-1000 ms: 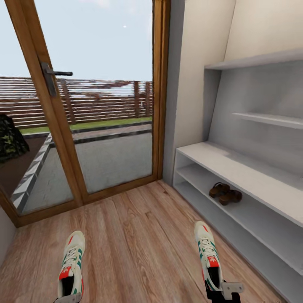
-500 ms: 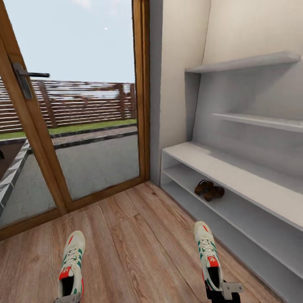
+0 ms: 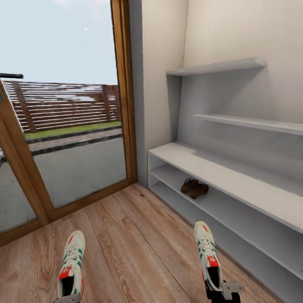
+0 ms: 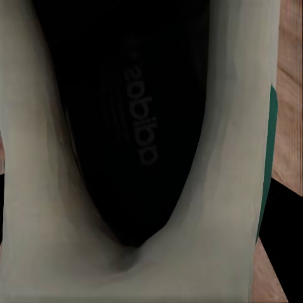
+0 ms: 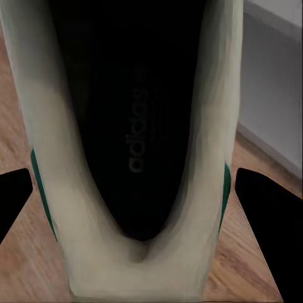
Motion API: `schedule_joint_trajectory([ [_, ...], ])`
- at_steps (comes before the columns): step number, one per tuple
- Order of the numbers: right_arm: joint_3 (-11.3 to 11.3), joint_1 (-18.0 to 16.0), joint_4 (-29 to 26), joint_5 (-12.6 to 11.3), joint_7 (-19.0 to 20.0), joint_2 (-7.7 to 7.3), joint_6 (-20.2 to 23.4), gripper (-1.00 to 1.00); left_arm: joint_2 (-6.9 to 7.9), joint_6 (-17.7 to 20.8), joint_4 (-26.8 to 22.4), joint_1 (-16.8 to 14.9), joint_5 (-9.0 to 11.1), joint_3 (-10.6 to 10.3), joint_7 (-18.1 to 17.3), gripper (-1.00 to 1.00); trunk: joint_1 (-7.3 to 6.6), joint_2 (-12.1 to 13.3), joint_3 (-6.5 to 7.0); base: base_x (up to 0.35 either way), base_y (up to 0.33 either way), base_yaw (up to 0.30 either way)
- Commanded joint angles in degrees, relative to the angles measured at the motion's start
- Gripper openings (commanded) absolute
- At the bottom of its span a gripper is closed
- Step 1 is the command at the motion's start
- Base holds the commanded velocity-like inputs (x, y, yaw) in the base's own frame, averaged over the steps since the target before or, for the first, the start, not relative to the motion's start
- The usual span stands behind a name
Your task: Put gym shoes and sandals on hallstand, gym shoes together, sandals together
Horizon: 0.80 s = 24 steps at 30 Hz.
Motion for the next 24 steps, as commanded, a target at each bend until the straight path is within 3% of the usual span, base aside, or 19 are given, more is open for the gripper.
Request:
schedule_joint_trajectory([
  [1,-0.3,-0.1,0.1,0.6,-0.2,0.05,-0.2,-1.0,-0.04,-0.2,0.0,0.0,-0.3,0.5,-0.5,-1.0,-0.01,0.0,0.0,0.0,0.0,-0.231],
  [24,-0.3,-0.1,0.0,0.5,-0.2,0.05,-0.2,-1.0,-0.04,-0.2,0.0,0.0,-0.6,0.3,-0.9,-1.0,-0.01,0.0,0.23,0.0,0.0,-0.26],
])
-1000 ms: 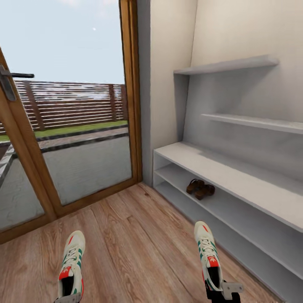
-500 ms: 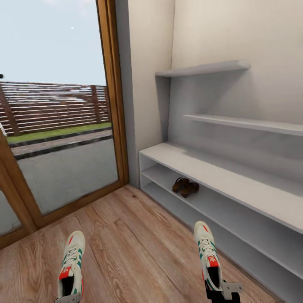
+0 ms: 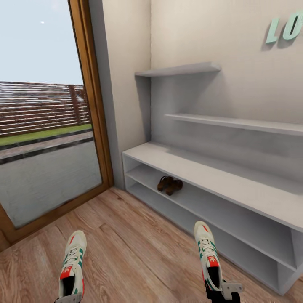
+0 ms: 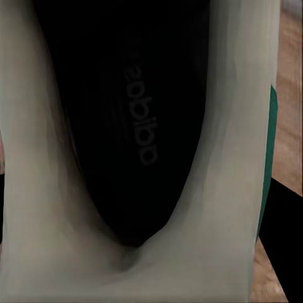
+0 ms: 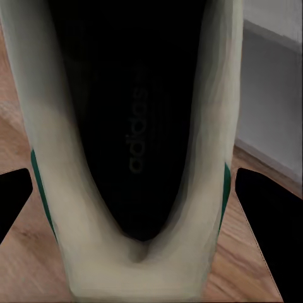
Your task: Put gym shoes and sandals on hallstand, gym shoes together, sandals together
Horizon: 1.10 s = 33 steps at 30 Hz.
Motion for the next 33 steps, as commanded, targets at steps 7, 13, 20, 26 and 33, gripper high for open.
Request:
schedule_joint_trajectory([
  [7,-0.3,-0.1,0.1,0.6,-0.2,0.03,-0.2,-1.0,-0.04,-0.2,0.0,0.0,-0.4,0.4,-0.7,-1.0,-0.01,0.0,-0.05,0.0,0.0,-0.267],
  [13,-0.3,-0.1,0.1,0.6,-0.2,0.03,-0.2,-1.0,-0.05,-0.2,0.0,0.0,-0.2,0.6,-0.7,-1.0,-0.01,0.0,-0.05,0.0,0.0,-0.267],
  [20,-0.3,-0.1,0.1,0.6,-0.2,0.03,-0.2,-1.0,-0.05,-0.2,0.0,0.0,-0.1,0.7,-0.6,-1.0,-0.01,0.0,-0.05,0.0,0.0,-0.267],
  [26,-0.3,-0.1,0.1,0.6,-0.2,0.03,-0.2,-1.0,-0.04,-0.2,0.0,0.0,-0.1,0.7,-0.6,-1.0,-0.01,0.0,-0.05,0.0,0.0,-0.267],
  [33,-0.3,-0.1,0.1,0.6,-0.2,0.03,-0.2,-1.0,-0.04,-0.2,0.0,0.0,0.0,0.7,-0.6,-1.0,-0.01,0.0,-0.05,0.0,0.0,-0.267],
])
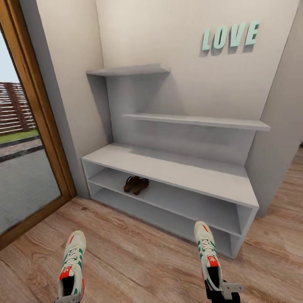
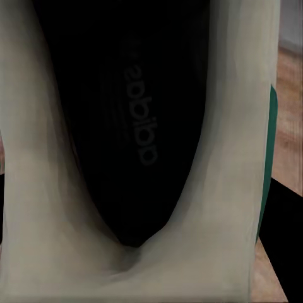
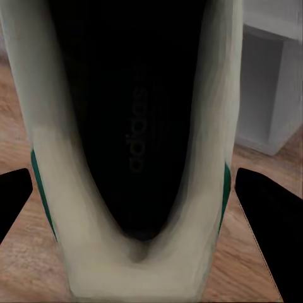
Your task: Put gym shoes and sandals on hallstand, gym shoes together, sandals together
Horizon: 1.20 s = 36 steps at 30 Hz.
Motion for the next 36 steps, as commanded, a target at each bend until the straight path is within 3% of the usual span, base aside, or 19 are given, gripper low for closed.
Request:
schedule_joint_trajectory([
  [1,-0.3,-0.1,0.1,0.6,-0.2,0.03,-0.2,-1.0,-0.04,-0.2,0.0,0.0,-0.3,0.5,-0.5,-1.0,-0.01,0.0,-0.05,0.0,0.0,-0.267],
  [14,-0.3,-0.1,0.1,0.6,-0.2,0.03,-0.2,-1.0,-0.04,-0.2,0.0,0.0,-0.3,0.5,-0.5,-1.0,-0.01,0.0,-0.05,0.008,0.019,-0.267],
  [29,-0.3,-0.1,0.1,0.6,-0.2,0.03,-0.1,-1.0,-0.04,-0.2,0.4,0.0,-0.3,0.5,-0.5,-1.0,-0.01,0.0,-0.05,0.062,0.282,-0.267],
  [36,-0.3,-0.1,0.1,0.6,-0.2,0.03,-0.2,-1.0,-0.04,-0.2,0.7,0.0,-0.3,0.6,-0.5,-1.0,-0.01,0.0,-0.05,0.055,0.098,-0.267],
])
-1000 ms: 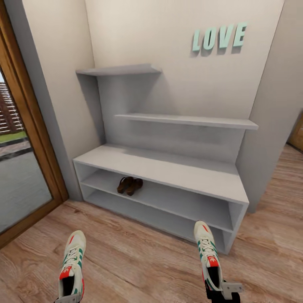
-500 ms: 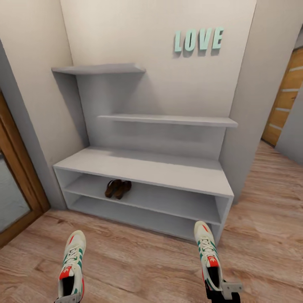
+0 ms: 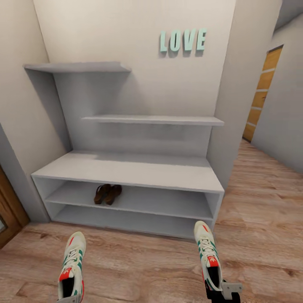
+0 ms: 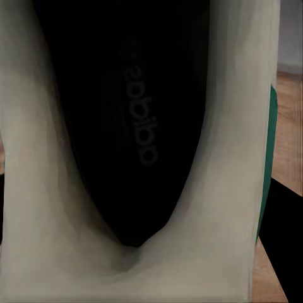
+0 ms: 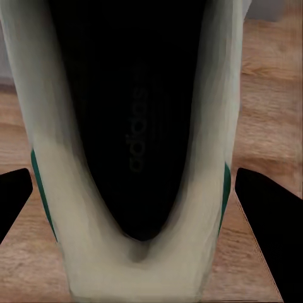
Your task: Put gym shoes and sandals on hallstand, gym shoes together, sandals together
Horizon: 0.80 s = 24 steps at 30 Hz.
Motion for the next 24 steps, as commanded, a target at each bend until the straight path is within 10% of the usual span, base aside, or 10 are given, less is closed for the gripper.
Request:
schedule_joint_trajectory([
  [1,-0.3,-0.1,0.1,0.6,-0.2,0.03,-0.2,-1.0,-0.04,-0.2,0.0,0.0,-0.3,0.5,-0.5,-1.0,-0.01,0.0,-0.05,0.011,0.019,-0.267],
  [24,-0.2,-0.1,0.0,0.6,-0.2,0.03,-0.2,-1.0,-0.04,-0.2,0.0,0.0,-0.3,0.5,-0.5,-1.0,-0.01,0.0,-0.05,0.001,0.001,-0.182],
])
